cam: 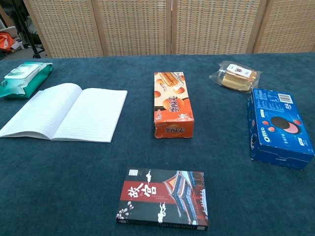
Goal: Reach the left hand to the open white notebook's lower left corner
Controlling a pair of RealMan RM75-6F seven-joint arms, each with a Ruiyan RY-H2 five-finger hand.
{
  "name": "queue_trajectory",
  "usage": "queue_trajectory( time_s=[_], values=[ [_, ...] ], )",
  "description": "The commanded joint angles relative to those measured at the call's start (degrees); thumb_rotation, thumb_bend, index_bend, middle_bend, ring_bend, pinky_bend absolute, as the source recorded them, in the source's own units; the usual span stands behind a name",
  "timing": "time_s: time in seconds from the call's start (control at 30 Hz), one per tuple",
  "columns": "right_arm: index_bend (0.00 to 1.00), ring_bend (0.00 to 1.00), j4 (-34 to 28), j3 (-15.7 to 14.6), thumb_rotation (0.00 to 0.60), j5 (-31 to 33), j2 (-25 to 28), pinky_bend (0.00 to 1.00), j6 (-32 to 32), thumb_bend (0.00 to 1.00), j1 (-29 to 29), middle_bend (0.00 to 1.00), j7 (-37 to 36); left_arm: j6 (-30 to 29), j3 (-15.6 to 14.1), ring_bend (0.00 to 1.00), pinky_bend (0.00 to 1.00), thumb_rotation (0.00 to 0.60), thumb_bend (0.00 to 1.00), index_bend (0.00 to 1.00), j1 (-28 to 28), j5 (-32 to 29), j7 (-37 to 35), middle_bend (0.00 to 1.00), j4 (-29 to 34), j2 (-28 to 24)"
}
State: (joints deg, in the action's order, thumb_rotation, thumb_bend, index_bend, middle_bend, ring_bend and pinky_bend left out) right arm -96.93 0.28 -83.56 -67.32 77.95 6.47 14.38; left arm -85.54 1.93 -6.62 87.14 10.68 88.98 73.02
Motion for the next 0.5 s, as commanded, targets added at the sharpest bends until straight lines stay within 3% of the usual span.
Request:
queue_trajectory(
  time_s=[0.03, 0.5],
  values=[
    [0.00, 0.00, 0.0, 0.0, 0.600, 0.0, 0.0, 0.00, 0.0, 0.05, 0.0, 0.00, 0.0, 0.0, 0.0, 0.00, 0.00, 0.600, 0.24, 0.00, 0.0, 0.0, 0.0, 0.00, 0.0, 0.0],
    [0.00, 0.00, -0.1, 0.0, 0.600, 0.0, 0.1, 0.00, 0.2, 0.05, -0.1, 0.00, 0.0, 0.2, 0.0, 0.00, 0.00, 0.600, 0.24, 0.00, -0.2, 0.1, -0.2, 0.00, -0.3, 0.1]
  ],
)
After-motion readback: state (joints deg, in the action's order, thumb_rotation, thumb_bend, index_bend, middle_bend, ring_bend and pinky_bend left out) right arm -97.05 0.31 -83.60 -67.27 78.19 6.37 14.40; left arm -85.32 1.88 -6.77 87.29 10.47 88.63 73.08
